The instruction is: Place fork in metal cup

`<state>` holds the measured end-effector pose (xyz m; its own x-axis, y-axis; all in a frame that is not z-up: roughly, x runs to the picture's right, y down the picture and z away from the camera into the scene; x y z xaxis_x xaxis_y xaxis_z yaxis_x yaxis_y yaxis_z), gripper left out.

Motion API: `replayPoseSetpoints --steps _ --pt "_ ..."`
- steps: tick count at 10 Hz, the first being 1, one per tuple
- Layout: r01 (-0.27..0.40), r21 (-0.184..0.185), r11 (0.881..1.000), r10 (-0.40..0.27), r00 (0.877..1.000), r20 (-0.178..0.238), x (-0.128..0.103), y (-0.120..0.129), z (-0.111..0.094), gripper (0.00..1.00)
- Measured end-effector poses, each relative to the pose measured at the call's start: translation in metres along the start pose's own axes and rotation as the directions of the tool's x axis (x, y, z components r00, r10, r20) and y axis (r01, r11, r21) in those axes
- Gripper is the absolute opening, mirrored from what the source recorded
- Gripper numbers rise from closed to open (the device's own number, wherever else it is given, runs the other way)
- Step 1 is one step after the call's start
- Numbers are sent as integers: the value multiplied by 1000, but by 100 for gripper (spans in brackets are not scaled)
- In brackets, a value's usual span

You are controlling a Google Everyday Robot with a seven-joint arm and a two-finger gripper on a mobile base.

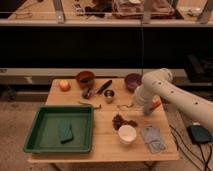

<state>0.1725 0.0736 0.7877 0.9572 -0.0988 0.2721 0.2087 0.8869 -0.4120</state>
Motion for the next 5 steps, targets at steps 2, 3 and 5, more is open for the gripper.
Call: replayPoseSetpoints --steps 2,3,5 --pt "29 41 999 -28 999 -15 -4 -1 -28 0" --pt "46 60 997 -45 999 -21 -7 0 -39 0" --pt "62 73 995 -60 998 -21 -10 0 -42 0"
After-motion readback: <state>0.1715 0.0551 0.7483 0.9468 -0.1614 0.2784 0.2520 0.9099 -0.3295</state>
